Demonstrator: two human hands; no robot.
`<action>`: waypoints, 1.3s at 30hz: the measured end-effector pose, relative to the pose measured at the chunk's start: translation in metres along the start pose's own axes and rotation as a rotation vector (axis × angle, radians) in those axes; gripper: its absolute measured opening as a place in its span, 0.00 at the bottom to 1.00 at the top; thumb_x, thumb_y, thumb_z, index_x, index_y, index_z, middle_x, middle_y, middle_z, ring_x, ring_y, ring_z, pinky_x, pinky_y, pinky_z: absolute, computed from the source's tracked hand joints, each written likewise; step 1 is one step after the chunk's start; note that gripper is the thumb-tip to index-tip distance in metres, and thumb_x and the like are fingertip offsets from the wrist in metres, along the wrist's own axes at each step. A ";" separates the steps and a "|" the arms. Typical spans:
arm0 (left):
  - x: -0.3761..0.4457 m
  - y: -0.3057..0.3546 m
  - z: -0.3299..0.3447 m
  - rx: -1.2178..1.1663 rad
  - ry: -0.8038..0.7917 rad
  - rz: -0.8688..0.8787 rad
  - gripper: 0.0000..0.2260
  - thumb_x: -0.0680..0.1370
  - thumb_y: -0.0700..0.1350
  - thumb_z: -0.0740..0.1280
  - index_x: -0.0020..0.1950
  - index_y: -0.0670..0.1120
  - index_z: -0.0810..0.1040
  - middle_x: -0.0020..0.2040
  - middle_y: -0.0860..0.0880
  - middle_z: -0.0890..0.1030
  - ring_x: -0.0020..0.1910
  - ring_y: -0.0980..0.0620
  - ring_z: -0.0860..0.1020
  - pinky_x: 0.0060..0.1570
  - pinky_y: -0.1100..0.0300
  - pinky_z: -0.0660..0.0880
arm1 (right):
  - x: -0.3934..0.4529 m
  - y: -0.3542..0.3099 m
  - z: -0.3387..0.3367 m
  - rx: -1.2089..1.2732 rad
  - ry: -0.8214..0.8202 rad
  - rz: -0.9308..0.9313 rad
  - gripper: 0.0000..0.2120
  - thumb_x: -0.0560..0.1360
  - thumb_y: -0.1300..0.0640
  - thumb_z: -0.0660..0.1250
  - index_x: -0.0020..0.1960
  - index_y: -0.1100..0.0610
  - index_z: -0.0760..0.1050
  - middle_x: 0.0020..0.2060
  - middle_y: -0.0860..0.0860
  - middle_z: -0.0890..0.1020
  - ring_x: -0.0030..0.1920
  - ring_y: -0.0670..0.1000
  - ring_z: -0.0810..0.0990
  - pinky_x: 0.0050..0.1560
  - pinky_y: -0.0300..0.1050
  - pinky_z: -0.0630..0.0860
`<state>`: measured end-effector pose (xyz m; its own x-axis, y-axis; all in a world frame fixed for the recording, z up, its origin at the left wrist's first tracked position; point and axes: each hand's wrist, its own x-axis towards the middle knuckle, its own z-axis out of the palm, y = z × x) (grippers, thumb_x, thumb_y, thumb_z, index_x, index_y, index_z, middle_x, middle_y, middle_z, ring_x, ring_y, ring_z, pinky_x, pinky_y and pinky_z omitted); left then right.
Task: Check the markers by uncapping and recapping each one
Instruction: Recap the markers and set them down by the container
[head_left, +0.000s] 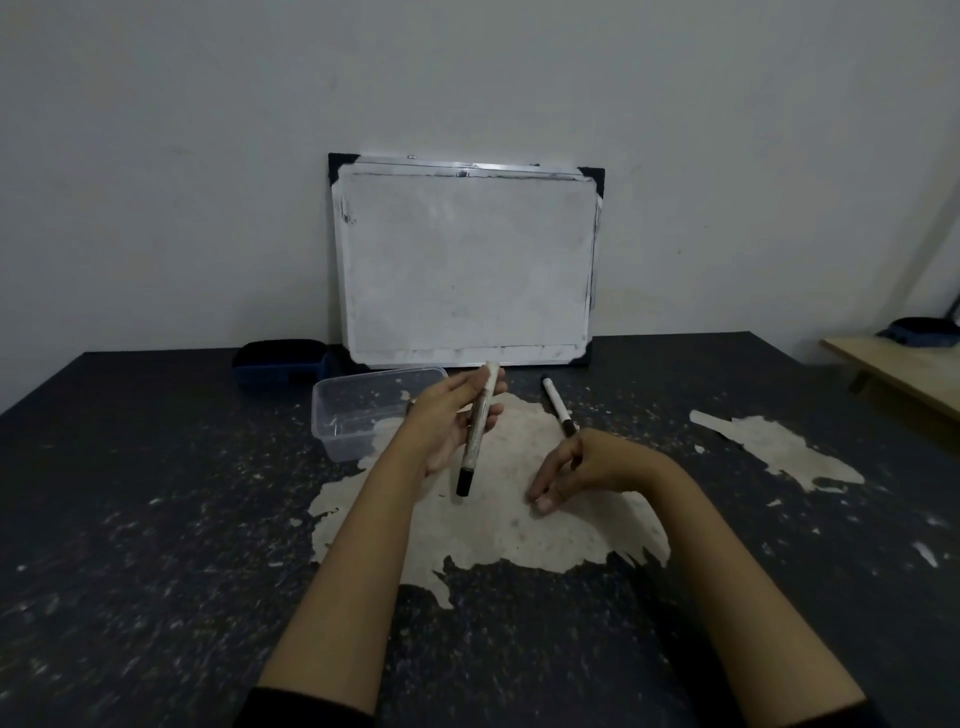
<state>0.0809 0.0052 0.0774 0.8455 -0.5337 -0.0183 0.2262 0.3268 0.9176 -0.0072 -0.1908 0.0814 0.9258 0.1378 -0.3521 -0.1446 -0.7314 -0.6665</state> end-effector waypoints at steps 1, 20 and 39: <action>0.000 -0.001 0.000 0.008 -0.002 -0.001 0.11 0.80 0.46 0.64 0.57 0.41 0.80 0.48 0.48 0.83 0.35 0.55 0.81 0.39 0.63 0.80 | 0.001 0.000 -0.001 0.008 0.006 0.010 0.12 0.66 0.52 0.81 0.49 0.48 0.88 0.50 0.41 0.87 0.54 0.37 0.79 0.53 0.31 0.69; -0.001 -0.006 0.011 0.078 -0.054 -0.010 0.11 0.79 0.45 0.64 0.58 0.42 0.79 0.49 0.45 0.82 0.37 0.54 0.81 0.40 0.63 0.79 | 0.034 -0.046 -0.006 0.890 0.777 -0.309 0.12 0.74 0.52 0.75 0.53 0.59 0.84 0.48 0.55 0.88 0.43 0.54 0.79 0.41 0.49 0.73; -0.004 0.003 0.004 0.246 -0.059 -0.006 0.12 0.80 0.48 0.64 0.57 0.43 0.80 0.48 0.48 0.83 0.36 0.54 0.78 0.39 0.63 0.77 | 0.021 -0.036 -0.014 0.365 0.606 -0.483 0.10 0.77 0.57 0.72 0.58 0.54 0.84 0.45 0.50 0.88 0.48 0.45 0.86 0.48 0.37 0.82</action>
<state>0.0765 0.0058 0.0821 0.8134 -0.5817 -0.0073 0.1001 0.1276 0.9868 0.0224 -0.1714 0.1072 0.9267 -0.0779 0.3676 0.3064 -0.4095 -0.8593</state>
